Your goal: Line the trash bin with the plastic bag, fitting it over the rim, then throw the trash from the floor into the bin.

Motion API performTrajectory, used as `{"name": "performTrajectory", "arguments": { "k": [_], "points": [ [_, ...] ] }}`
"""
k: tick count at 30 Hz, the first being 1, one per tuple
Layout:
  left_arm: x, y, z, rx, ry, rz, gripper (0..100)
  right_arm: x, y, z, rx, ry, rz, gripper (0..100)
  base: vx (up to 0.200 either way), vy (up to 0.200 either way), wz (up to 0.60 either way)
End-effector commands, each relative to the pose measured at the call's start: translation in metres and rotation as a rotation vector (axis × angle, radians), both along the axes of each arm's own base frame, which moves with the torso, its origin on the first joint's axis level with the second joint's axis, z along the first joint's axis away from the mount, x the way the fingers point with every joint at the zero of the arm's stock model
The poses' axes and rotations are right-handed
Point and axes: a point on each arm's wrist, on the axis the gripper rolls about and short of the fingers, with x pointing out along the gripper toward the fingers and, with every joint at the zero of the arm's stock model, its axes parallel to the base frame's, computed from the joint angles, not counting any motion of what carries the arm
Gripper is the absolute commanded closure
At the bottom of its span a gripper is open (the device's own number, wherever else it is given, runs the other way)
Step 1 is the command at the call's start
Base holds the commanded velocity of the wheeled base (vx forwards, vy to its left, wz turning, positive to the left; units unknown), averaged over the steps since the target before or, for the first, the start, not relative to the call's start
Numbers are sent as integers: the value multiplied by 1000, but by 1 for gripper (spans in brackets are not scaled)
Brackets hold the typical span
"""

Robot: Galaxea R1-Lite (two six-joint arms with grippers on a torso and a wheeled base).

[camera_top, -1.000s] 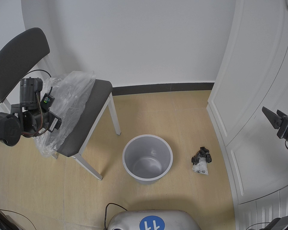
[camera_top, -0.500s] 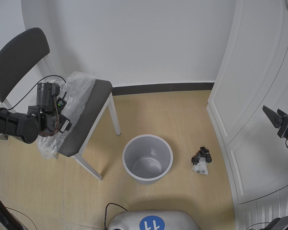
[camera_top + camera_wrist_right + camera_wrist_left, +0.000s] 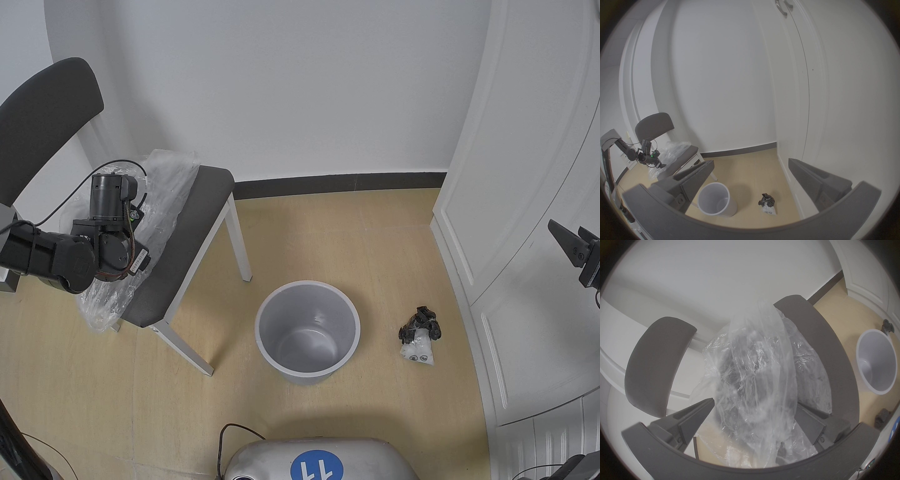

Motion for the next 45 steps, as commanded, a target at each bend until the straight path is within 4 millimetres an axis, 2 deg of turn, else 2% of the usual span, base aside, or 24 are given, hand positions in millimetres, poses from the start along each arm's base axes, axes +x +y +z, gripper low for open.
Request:
{"name": "performTrajectory", "arguments": {
  "k": [1, 7, 21, 35, 36, 45],
  "points": [
    [5, 1, -3, 4, 6, 9, 0, 0, 0, 1, 1, -4, 0, 0, 0, 0, 0],
    [5, 3, -1, 17, 0, 31, 0, -1, 0, 1, 3, -5, 0, 0, 0, 0, 0],
    [-1, 12, 22, 40, -56, 75, 0, -1, 0, 2, 3, -11, -2, 0, 0, 0, 0],
    [4, 21, 20, 48, -47, 102, 0, 0, 0, 1, 2, -5, 1, 0, 0, 0, 0],
    [7, 21, 18, 49, -43, 100, 100, 0, 0, 1, 2, -5, 0, 0, 0, 0, 0],
    [15, 19, 6, 49, -19, 99, 100, 3, 0, -1, 2, 7, 2, 0, 0, 0, 0]
  ]
}}
